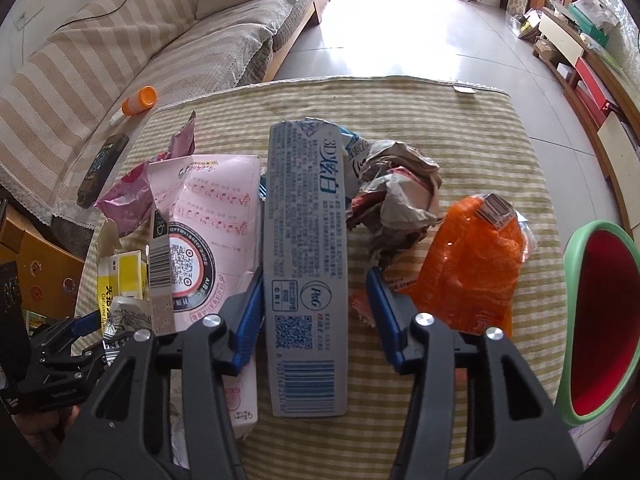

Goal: Collect trash
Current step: 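Grasp the toothpaste box with the right tool while the left tool grasps the yellow medicine box, then lift both boxes over the red bin and open both tools to drop them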

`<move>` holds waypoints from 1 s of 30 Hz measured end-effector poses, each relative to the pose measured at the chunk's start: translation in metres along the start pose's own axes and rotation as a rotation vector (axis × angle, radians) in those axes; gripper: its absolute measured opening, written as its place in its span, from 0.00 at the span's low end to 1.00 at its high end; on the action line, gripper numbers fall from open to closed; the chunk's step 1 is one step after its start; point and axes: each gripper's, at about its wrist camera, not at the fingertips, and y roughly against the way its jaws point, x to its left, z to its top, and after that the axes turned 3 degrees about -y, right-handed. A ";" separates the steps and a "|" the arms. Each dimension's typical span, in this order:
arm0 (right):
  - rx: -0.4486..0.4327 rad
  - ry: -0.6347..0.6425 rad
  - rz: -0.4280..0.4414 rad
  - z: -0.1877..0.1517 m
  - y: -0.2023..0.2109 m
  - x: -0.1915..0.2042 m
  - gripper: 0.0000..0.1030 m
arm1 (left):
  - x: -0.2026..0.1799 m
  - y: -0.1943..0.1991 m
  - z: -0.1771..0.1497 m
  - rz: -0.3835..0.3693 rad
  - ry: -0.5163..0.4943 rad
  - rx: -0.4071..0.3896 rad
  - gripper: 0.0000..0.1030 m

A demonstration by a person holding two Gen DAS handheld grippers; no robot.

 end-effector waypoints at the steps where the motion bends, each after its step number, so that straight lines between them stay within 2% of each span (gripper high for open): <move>1: 0.003 0.002 0.006 0.001 -0.001 0.001 0.41 | -0.001 0.000 0.000 -0.002 -0.004 -0.002 0.69; 3: 0.007 0.006 0.017 0.000 -0.001 0.003 0.36 | 0.000 -0.001 0.001 -0.003 0.003 -0.006 0.66; 6: 0.011 0.012 0.017 0.000 0.001 0.005 0.35 | 0.004 0.000 0.000 -0.011 0.020 -0.009 0.58; 8: 0.010 0.009 0.015 -0.001 0.002 0.004 0.35 | 0.004 0.002 0.001 -0.007 0.017 -0.017 0.45; 11: 0.005 0.004 0.008 -0.002 0.006 0.001 0.35 | 0.007 0.005 0.002 -0.021 0.030 -0.015 0.39; 15: -0.001 0.012 0.002 -0.002 0.008 0.000 0.35 | 0.015 0.007 0.002 -0.033 0.063 -0.012 0.42; 16: -0.002 0.013 0.002 -0.002 0.009 0.000 0.35 | 0.018 0.006 0.001 -0.041 0.078 -0.005 0.45; 20: -0.004 0.015 0.000 -0.002 0.010 0.000 0.35 | 0.028 0.001 -0.003 -0.096 0.137 0.003 0.47; 23: -0.006 0.012 0.001 -0.002 0.010 0.000 0.35 | 0.027 0.001 -0.004 -0.102 0.133 0.003 0.40; 30: -0.031 0.016 -0.001 0.000 0.022 0.000 0.35 | 0.022 0.011 -0.001 -0.081 0.104 -0.020 0.38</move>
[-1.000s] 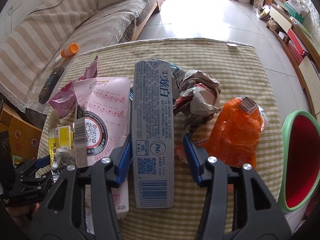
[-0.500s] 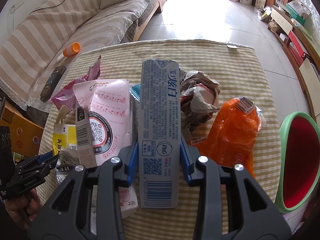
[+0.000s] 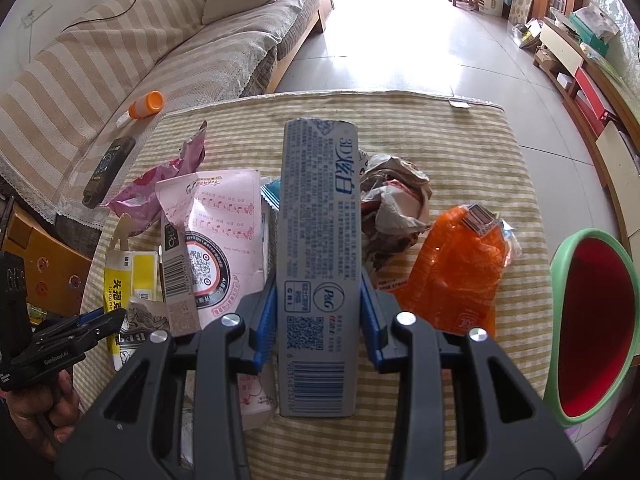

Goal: Collect trash
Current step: 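Lift both boxes over the red bin and open both tools to drop them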

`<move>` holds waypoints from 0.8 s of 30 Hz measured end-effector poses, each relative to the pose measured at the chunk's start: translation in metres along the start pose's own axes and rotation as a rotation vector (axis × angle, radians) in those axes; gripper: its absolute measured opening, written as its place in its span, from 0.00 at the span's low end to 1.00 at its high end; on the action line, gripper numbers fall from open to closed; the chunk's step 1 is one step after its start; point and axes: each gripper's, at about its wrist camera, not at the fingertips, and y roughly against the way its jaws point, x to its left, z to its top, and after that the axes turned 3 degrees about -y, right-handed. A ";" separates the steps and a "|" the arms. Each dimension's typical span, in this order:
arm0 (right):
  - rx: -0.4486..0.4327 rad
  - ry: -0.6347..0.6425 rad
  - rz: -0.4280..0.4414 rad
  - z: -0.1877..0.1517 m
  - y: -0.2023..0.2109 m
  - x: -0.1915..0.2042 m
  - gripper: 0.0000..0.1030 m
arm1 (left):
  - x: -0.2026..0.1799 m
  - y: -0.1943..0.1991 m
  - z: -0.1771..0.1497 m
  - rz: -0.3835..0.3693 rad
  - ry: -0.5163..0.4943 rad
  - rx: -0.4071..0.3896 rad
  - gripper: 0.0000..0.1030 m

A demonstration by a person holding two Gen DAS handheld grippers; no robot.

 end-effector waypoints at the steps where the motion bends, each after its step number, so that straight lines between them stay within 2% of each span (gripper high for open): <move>1: -0.006 -0.001 -0.001 0.000 0.003 0.000 0.35 | -0.001 0.004 -0.001 0.011 -0.015 -0.008 0.38; 6: -0.038 -0.013 0.007 0.003 0.019 -0.002 0.35 | -0.020 0.025 0.008 0.058 -0.092 -0.054 0.38; 18: -0.100 -0.033 0.051 0.007 0.063 -0.005 0.35 | -0.048 0.071 0.014 0.131 -0.188 -0.141 0.38; 24: -0.135 -0.033 0.065 0.010 0.089 -0.005 0.35 | -0.074 0.091 0.021 0.139 -0.250 -0.183 0.38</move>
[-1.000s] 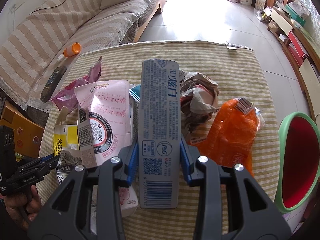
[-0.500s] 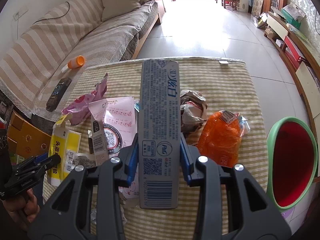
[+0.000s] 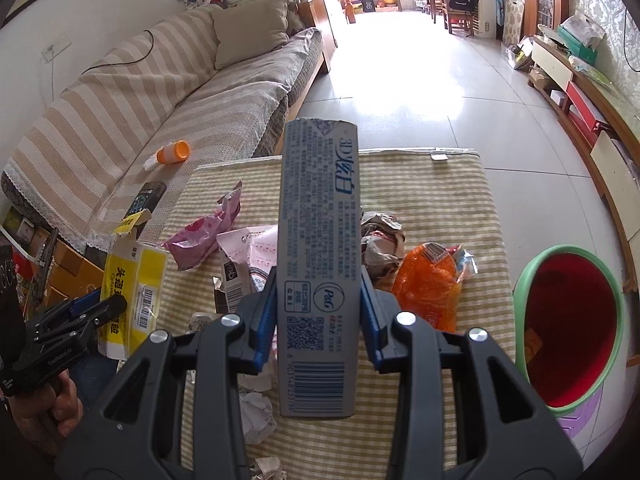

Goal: Collect trash
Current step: 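Lift both boxes over the red bin and open both tools to drop them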

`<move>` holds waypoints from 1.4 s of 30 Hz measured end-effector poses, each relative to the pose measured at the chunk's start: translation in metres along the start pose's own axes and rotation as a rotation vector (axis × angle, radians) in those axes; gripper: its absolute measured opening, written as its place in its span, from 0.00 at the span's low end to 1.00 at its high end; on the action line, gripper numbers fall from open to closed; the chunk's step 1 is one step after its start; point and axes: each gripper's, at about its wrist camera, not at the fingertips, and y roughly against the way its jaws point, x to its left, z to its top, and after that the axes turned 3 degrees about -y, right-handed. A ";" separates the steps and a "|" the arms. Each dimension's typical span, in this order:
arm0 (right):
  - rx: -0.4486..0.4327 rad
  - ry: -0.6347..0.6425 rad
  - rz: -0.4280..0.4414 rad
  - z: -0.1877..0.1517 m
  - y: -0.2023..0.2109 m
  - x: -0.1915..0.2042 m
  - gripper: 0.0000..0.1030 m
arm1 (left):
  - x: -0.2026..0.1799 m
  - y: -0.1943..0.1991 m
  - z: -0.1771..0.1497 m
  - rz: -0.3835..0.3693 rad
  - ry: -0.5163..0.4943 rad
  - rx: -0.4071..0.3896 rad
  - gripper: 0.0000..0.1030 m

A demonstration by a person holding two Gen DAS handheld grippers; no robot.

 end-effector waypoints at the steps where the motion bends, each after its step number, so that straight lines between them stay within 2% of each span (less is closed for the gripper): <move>1: -0.006 -0.001 0.002 0.001 0.004 0.000 0.35 | -0.004 0.003 0.003 -0.003 -0.008 -0.006 0.38; 10: -0.072 -0.036 -0.022 0.002 0.049 -0.024 0.35 | -0.055 0.014 0.033 -0.037 -0.097 -0.048 0.38; 16: -0.111 -0.133 -0.069 0.001 0.078 -0.071 0.35 | -0.106 0.013 0.050 -0.089 -0.172 -0.067 0.38; 30: -0.203 -0.336 -0.198 -0.020 0.130 -0.178 0.35 | -0.250 -0.004 0.072 -0.275 -0.355 -0.070 0.38; 36: -0.209 -0.406 -0.245 -0.022 0.140 -0.211 0.35 | -0.308 -0.013 0.078 -0.342 -0.417 -0.064 0.38; 42: -0.196 -0.488 -0.278 -0.034 0.146 -0.244 0.35 | -0.348 -0.030 0.076 -0.382 -0.444 -0.029 0.38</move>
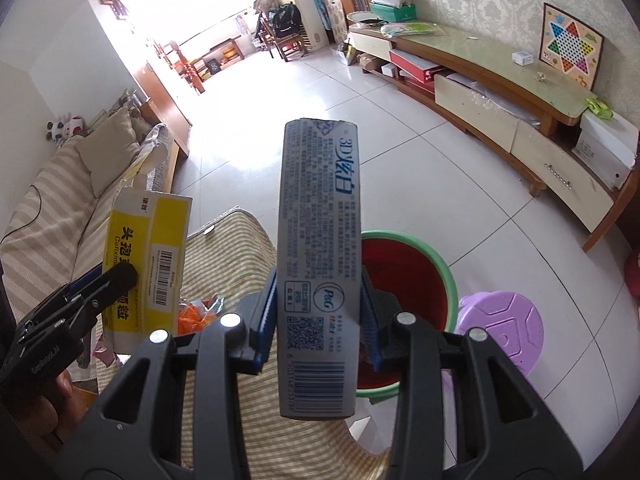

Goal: Collect trash
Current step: 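Lift both boxes over the red bin and open both tools to drop them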

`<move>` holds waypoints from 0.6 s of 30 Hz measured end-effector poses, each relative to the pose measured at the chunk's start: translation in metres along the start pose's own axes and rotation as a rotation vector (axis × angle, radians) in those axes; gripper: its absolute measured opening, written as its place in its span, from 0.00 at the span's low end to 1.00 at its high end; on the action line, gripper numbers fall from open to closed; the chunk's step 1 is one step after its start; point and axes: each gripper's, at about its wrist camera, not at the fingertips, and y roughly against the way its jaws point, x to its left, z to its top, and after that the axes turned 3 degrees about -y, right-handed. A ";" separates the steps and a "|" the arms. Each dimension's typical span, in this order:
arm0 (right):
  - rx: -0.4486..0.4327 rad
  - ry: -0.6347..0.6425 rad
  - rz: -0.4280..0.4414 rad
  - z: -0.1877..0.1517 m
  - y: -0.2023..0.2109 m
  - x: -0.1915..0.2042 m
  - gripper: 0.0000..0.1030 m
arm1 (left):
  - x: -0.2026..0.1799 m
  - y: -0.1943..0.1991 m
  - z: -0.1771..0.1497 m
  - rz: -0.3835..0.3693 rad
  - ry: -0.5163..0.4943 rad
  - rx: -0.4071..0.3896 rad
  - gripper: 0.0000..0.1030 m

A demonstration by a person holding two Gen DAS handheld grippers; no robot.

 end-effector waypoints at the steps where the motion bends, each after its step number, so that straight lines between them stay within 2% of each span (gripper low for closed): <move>1: 0.002 -0.013 -0.005 0.001 -0.001 -0.005 0.35 | -0.004 -0.005 0.000 -0.007 -0.001 0.005 0.38; 6: 0.007 -0.064 -0.029 0.005 -0.005 -0.025 0.35 | -0.017 -0.029 -0.001 -0.047 -0.001 0.039 0.38; 18: -0.005 -0.090 -0.045 0.014 -0.009 -0.030 0.35 | -0.038 -0.065 -0.006 -0.083 -0.008 0.086 0.38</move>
